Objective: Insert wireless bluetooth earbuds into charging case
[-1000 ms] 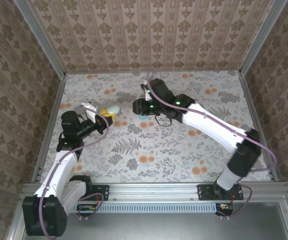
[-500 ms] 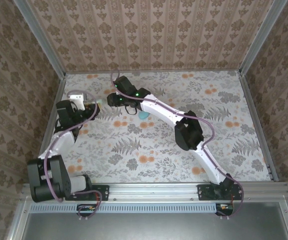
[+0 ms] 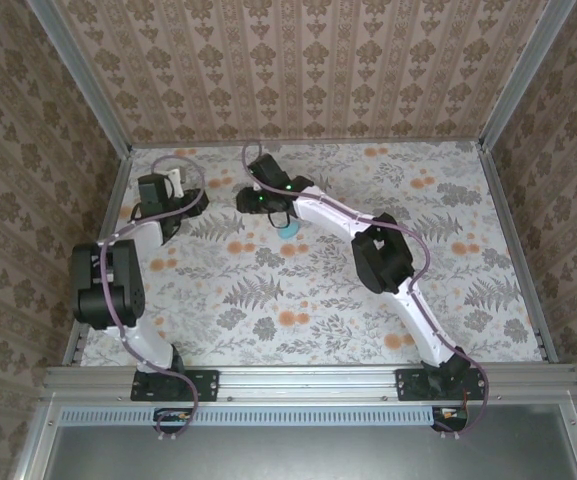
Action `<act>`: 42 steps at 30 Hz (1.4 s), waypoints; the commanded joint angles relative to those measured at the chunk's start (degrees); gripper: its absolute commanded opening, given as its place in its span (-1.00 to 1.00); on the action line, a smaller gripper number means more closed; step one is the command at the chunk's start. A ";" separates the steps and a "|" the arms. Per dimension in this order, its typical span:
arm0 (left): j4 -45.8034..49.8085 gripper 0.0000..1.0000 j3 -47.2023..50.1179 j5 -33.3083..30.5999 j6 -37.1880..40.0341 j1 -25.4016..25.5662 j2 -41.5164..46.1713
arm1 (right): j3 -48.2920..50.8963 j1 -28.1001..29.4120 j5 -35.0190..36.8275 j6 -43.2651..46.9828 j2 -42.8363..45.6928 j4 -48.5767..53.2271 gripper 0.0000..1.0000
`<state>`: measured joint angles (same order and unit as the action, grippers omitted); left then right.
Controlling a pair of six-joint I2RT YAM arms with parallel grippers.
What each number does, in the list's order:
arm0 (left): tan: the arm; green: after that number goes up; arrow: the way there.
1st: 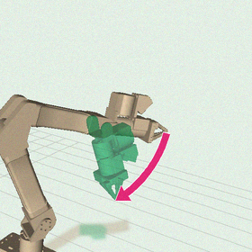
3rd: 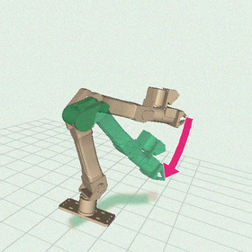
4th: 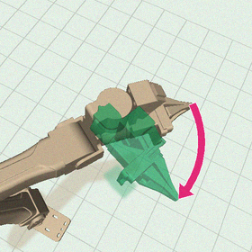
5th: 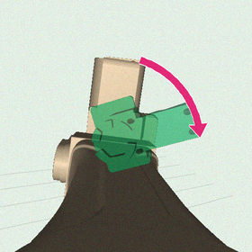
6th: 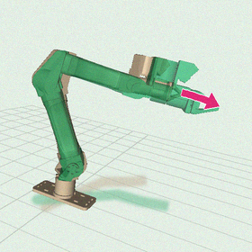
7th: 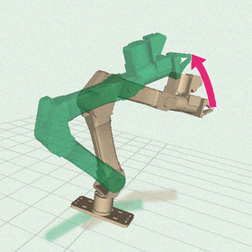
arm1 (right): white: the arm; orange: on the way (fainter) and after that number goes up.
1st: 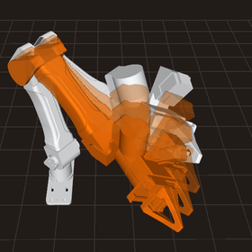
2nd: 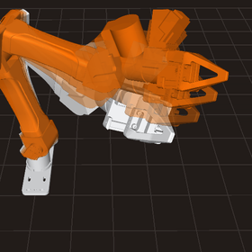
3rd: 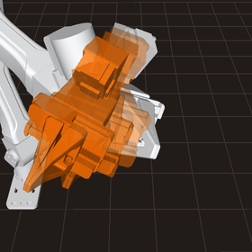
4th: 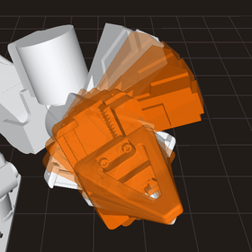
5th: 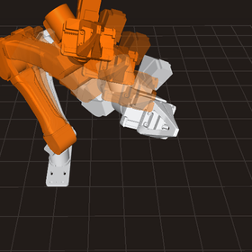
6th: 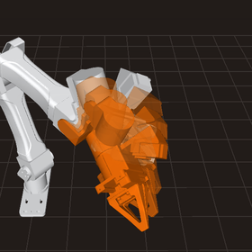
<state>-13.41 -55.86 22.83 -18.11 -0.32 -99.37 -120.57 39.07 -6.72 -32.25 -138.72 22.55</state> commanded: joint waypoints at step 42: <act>12.01 -1.00 7.45 -13.98 -10.52 9.81 2.78 | 43.81 -4.79 -1.19 -1.68 33.80 -14.58 -0.19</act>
<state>-3.84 -51.40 10.15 -26.96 8.01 -99.35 -78.39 34.33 -6.96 -33.28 -107.98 8.84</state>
